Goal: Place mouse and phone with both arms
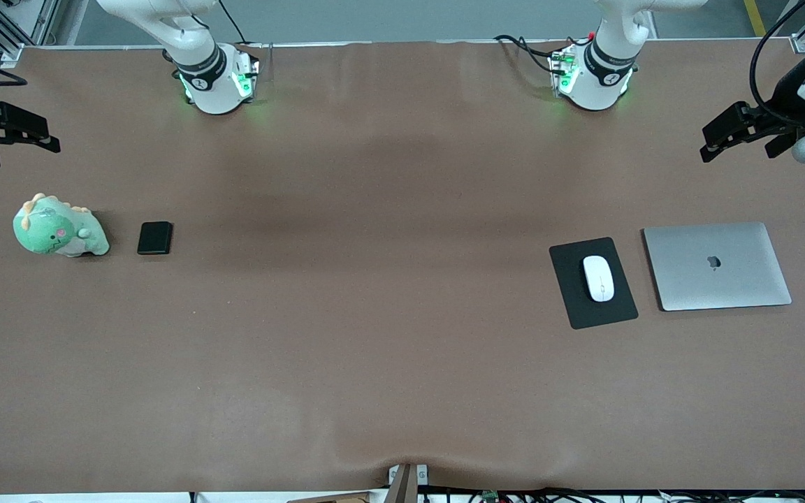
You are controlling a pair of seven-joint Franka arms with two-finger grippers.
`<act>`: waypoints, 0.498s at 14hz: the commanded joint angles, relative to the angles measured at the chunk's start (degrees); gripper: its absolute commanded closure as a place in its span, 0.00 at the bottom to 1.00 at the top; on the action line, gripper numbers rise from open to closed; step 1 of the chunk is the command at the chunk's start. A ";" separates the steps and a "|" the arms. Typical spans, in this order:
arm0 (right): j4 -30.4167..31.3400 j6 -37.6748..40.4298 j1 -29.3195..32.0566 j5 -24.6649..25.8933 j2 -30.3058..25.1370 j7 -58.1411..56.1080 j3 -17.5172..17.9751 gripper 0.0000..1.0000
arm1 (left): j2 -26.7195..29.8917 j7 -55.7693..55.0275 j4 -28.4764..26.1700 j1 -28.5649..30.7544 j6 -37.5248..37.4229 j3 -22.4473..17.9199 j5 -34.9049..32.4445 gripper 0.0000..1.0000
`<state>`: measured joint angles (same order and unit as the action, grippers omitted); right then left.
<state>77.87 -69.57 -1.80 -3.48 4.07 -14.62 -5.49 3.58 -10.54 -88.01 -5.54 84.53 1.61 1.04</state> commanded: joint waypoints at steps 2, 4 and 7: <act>6.58 -3.28 2.24 3.73 -5.91 1.08 4.52 0.00 | 1.08 1.04 -0.32 -0.17 0.02 -0.29 -1.47 0.00; 7.29 -3.47 2.06 4.01 -6.79 1.17 4.53 0.00 | 0.99 3.06 -0.23 -0.17 0.02 -0.29 -2.97 0.00; 8.43 -3.55 2.06 4.01 -8.03 1.17 4.00 0.00 | 0.99 3.24 -0.23 -0.17 0.02 -0.29 -2.98 0.00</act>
<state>83.03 -71.75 -0.99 -0.68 -1.21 -13.97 -2.42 3.58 -8.46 -87.95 -5.53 84.53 1.57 -0.91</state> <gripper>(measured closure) 0.000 0.000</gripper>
